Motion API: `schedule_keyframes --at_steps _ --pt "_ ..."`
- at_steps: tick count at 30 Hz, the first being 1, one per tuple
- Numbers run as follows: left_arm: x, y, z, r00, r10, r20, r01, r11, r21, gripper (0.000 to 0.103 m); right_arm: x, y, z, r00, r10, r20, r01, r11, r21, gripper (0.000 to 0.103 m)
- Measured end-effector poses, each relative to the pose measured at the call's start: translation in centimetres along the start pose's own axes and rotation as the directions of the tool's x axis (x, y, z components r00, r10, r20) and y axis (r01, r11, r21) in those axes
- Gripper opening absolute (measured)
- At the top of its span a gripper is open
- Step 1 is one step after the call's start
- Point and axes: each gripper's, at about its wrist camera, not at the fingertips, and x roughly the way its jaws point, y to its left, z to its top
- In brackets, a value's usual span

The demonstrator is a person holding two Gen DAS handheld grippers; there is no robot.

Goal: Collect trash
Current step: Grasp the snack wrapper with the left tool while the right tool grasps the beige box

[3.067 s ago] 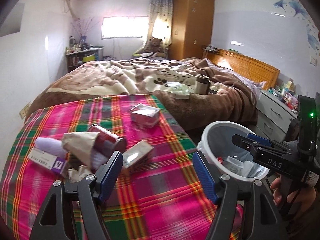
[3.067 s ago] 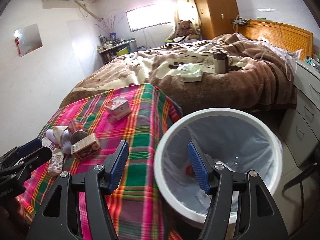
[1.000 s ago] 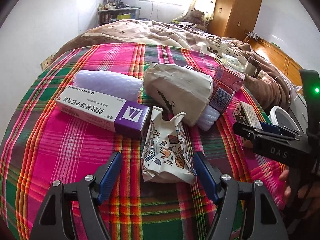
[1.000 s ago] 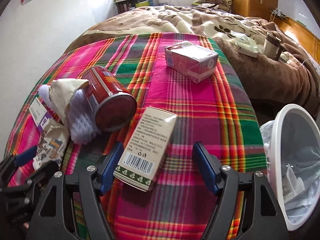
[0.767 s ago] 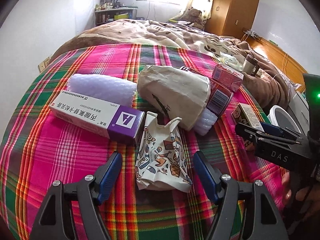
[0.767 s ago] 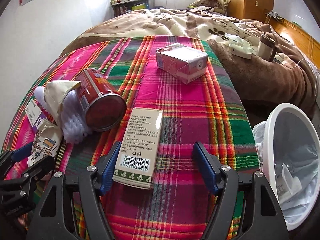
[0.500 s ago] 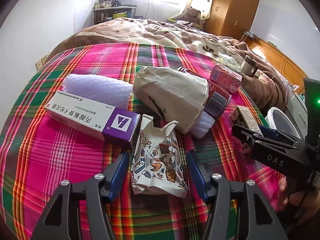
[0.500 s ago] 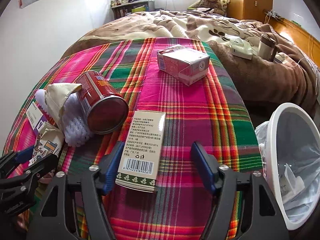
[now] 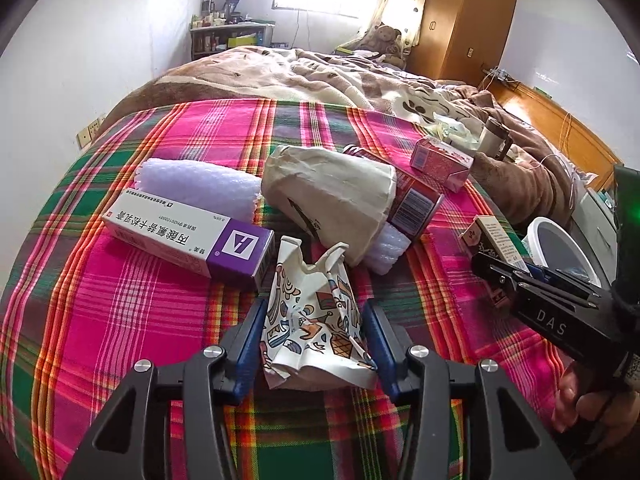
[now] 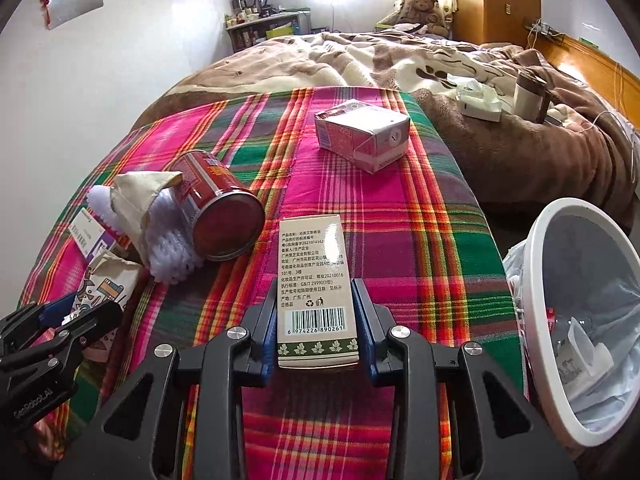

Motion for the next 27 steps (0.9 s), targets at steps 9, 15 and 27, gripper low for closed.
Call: schedule_keyframes --at_steps 9,15,27 --pt "-2.5 -1.3 -0.1 0.999 -0.007 0.053 0.006 1.0 0.016 0.049 -2.0 -0.4 -0.4 0.999 0.033 0.04 -0.033 0.999 0.014 0.034" --pt "-4.0 -3.1 0.4 0.996 -0.021 0.09 0.016 0.999 0.049 0.049 -3.8 -1.5 -0.3 0.996 0.04 0.081 -0.043 0.999 0.034 0.034" --pt "-6.2 -8.4 1.2 0.985 -0.09 0.144 0.072 0.989 0.125 0.049 -7.4 -5.4 -0.5 0.987 -0.003 0.158 -0.009 0.997 0.076 0.034"
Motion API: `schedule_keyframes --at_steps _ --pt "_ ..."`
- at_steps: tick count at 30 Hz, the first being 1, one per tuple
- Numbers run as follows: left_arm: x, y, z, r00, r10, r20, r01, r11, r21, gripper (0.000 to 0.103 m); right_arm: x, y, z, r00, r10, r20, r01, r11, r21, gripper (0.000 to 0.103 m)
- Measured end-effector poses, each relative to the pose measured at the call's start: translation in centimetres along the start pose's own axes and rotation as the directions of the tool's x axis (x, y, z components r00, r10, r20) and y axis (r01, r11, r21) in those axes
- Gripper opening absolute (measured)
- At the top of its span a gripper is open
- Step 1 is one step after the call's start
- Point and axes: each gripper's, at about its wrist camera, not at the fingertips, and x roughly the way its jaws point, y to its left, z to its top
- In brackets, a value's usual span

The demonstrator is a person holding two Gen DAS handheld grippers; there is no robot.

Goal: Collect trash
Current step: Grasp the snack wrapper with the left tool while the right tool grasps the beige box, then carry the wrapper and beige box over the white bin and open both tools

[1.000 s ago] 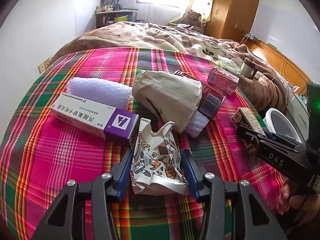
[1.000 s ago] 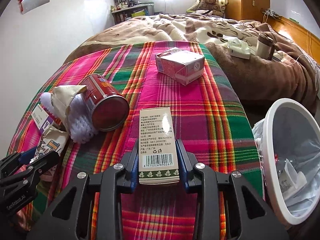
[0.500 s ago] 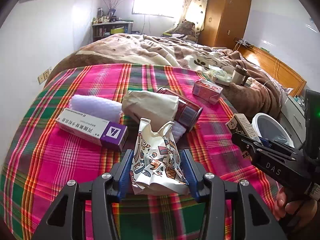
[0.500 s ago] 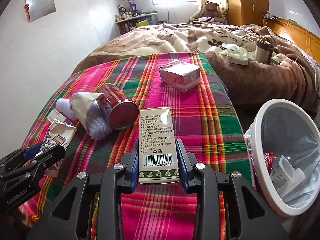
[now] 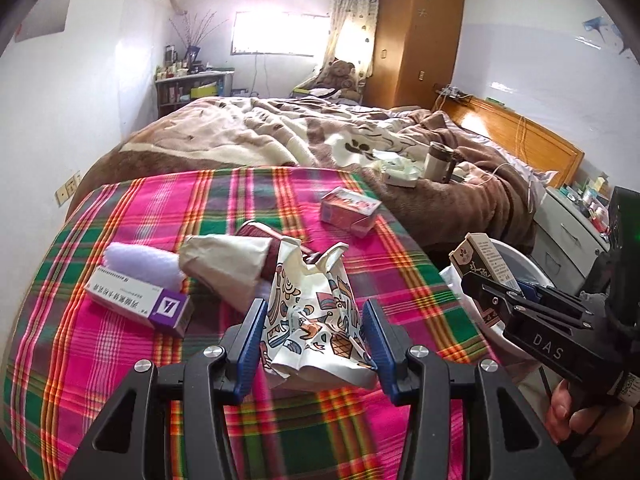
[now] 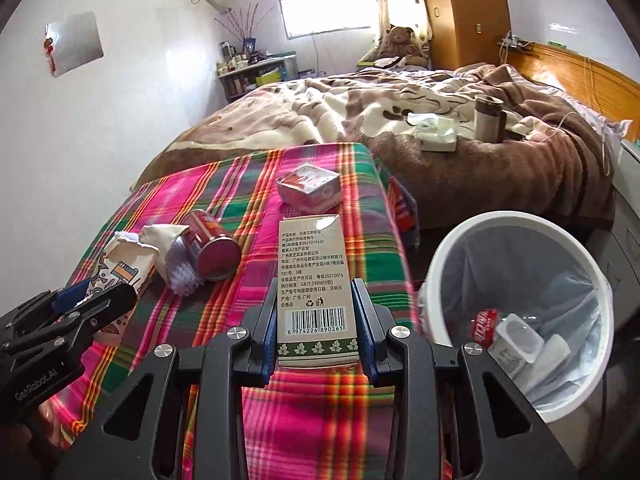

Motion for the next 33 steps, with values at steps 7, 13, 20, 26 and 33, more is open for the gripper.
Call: schedule_keyframes --at_steps 7,13,20,26,33 --pt "0.2 -4.1 1.0 0.998 -0.058 0.012 0.057 0.997 0.055 0.049 -2.0 -3.1 0.0 0.998 -0.044 0.036 0.043 0.998 0.036 0.034" --pt "0.9 -7.4 1.6 0.994 -0.113 0.009 0.111 0.989 0.093 0.049 -3.2 -5.4 0.0 0.995 -0.079 0.058 0.075 0.995 0.065 0.034" --pt "2.2 -11.4 2.2 0.983 -0.181 -0.007 0.18 0.974 0.136 0.049 -3.8 -9.1 -0.2 0.988 -0.142 0.055 0.135 0.983 0.121 0.034" --pt "3.6 -14.7 2.6 0.975 -0.223 -0.024 0.224 0.959 0.172 0.049 -3.6 -11.7 -0.4 0.982 -0.186 0.032 0.178 0.971 0.162 0.034" --pt "4.9 -18.1 2.6 0.967 -0.251 -0.049 0.256 0.942 0.216 0.049 -3.6 -13.8 -0.7 0.977 -0.212 0.011 0.207 0.962 0.18 0.034"
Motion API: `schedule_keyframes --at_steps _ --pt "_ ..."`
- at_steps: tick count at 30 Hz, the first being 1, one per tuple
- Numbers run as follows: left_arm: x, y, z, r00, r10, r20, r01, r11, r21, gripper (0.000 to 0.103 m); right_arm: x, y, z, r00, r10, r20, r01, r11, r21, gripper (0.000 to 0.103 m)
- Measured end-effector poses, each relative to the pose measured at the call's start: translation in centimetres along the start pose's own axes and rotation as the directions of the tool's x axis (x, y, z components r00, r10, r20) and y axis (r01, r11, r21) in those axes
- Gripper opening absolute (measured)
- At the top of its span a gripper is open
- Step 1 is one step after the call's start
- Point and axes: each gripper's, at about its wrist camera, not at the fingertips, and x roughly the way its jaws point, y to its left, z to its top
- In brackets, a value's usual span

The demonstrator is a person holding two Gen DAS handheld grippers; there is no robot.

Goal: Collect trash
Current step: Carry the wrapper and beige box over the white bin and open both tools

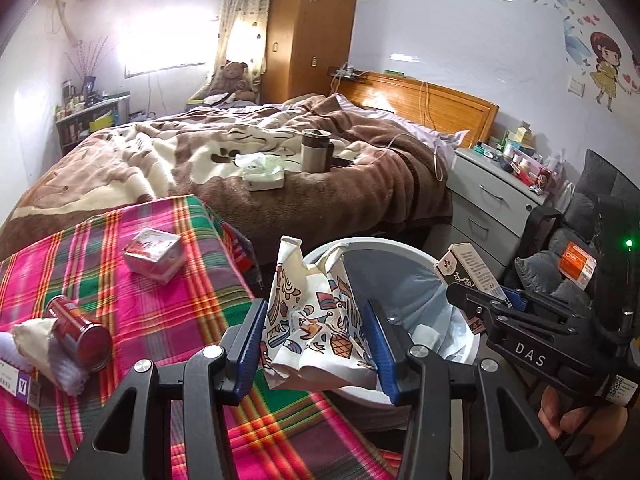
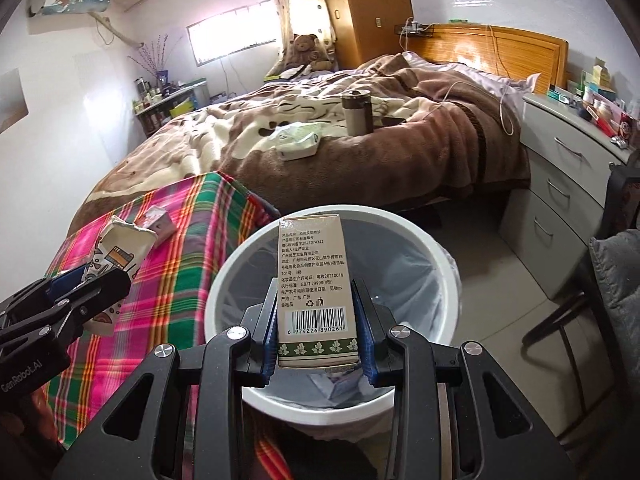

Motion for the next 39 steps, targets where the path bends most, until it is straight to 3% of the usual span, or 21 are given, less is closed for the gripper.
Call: schedule_keyframes --at_steps 17,22,23,26,39 --pt "4.1 -3.0 0.7 0.997 -0.05 -0.055 0.053 0.998 0.045 0.049 2.4 -2.9 -0.1 0.997 -0.031 -0.067 0.031 0.999 0.006 0.034" --pt "5.1 -2.9 0.6 0.996 -0.044 -0.078 0.046 0.998 0.032 0.061 3.2 -3.1 -0.2 0.994 -0.054 -0.091 0.054 0.999 -0.002 0.035" --pt "5.2 -2.7 0.5 0.996 -0.05 -0.08 0.052 0.998 0.023 0.061 3.2 -3.1 -0.3 0.994 -0.055 -0.093 0.054 0.999 -0.005 0.039" --pt "5.2 -2.3 0.4 0.996 -0.054 -0.076 0.055 0.998 0.005 0.071 3.0 -3.2 -0.4 0.996 -0.04 -0.086 0.04 0.999 0.0 0.067" --pt "2.4 0.1 0.2 0.999 -0.02 -0.034 0.019 0.999 -0.048 0.071 1.9 -2.1 0.1 0.999 -0.031 -0.044 0.032 0.999 0.005 0.067"
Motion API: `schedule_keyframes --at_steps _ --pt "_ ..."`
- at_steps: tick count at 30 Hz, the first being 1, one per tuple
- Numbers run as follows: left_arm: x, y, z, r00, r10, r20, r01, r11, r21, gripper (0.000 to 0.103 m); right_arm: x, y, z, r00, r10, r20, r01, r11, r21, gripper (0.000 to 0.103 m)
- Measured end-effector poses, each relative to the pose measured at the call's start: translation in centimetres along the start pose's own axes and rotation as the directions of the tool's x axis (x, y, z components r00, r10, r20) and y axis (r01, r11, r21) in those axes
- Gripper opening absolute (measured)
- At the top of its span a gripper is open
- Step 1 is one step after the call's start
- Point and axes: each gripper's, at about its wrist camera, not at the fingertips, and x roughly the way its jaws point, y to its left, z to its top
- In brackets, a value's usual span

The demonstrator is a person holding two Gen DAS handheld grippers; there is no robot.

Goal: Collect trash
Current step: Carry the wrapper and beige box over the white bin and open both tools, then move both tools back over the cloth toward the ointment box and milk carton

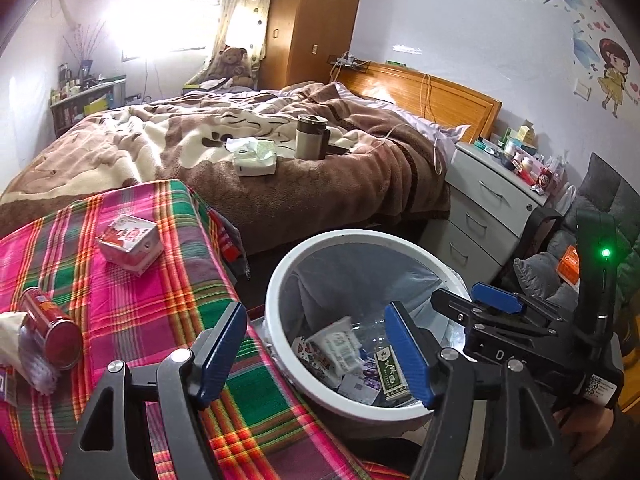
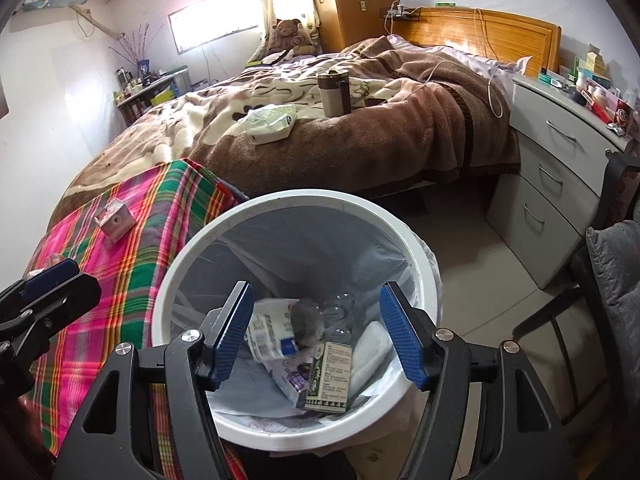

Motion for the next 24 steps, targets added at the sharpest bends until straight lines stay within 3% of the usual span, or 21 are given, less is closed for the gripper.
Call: schedule_keyframes --at_steps 6,15,24 --pt "-2.2 1.6 -0.4 0.997 0.066 0.033 -0.066 0.998 -0.007 0.071 -0.5 1.5 0.0 0.999 0.032 0.022 -0.032 0.999 -0.021 0.067" --pt "-4.8 4.6 -1.2 0.993 0.098 0.059 -0.094 0.994 -0.061 0.071 -0.7 4.0 0.1 0.996 0.077 0.039 -0.075 0.996 -0.056 0.067" --pt "-7.0 9.0 -2.6 0.982 0.178 0.065 -0.168 0.975 -0.143 0.071 -0.2 7.6 -0.1 0.988 0.151 0.031 -0.147 0.982 -0.116 0.067"
